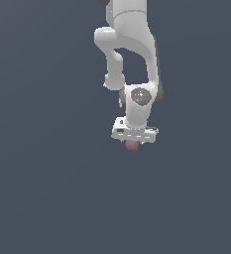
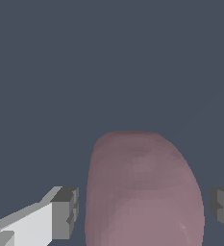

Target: Pick up the object and move it to a goal position.

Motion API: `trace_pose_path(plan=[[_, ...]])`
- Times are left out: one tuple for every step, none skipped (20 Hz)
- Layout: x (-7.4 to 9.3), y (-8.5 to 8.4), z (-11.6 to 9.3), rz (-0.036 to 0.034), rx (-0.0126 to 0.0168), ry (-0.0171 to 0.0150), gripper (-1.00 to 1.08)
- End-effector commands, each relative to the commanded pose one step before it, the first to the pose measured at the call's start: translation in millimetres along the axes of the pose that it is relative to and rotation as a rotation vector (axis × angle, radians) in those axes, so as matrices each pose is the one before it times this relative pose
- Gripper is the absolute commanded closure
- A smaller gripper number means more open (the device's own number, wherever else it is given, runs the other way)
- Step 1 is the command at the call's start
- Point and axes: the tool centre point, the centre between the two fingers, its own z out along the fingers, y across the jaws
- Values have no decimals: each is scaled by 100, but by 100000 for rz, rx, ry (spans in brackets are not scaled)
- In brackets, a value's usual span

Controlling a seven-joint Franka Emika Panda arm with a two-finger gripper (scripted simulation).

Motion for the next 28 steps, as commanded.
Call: trace_pose_path(plan=[[81,-19,212,28,32,143,-92],[0,0,0,0,0,0,108],[0,0,0,0,0,0,108],[0,0,0,0,0,0,108],[0,0,0,0,0,0,108],[0,0,0,0,0,0,108],[0,0,0,0,0,0,108],[0,0,0,0,0,0,108],[0,0,0,0,0,0,108],[0,0,0,0,0,0,108],[0,0,0,0,0,0,108],[31,-22,-70,-22,33,102,108],[-1,-9,-31,0,0,0,108],[-2,-27,-93,0,0,0,108],[-3,-45,-155,0,0,0,108],[-4,-63,-218,0,0,0,108],[-5,-82,-281,0,0,0,108],[-6,-101,-346,0,0,0,108],[-7,-120,-412,0,0,0,108],[-8,-138,-476,0,0,0,108],[-9,-156,-539,0,0,0,108],[-9,-174,-600,0,0,0,108],[-10,-191,-659,0,0,0,108],[-10,-208,-716,0,0,0,108],[-10,-224,-772,0,0,0,108],[-12,-253,-814,-15,-46,-8,108],[-9,-255,-879,0,0,0,108],[-9,-270,-931,0,0,0,108]])
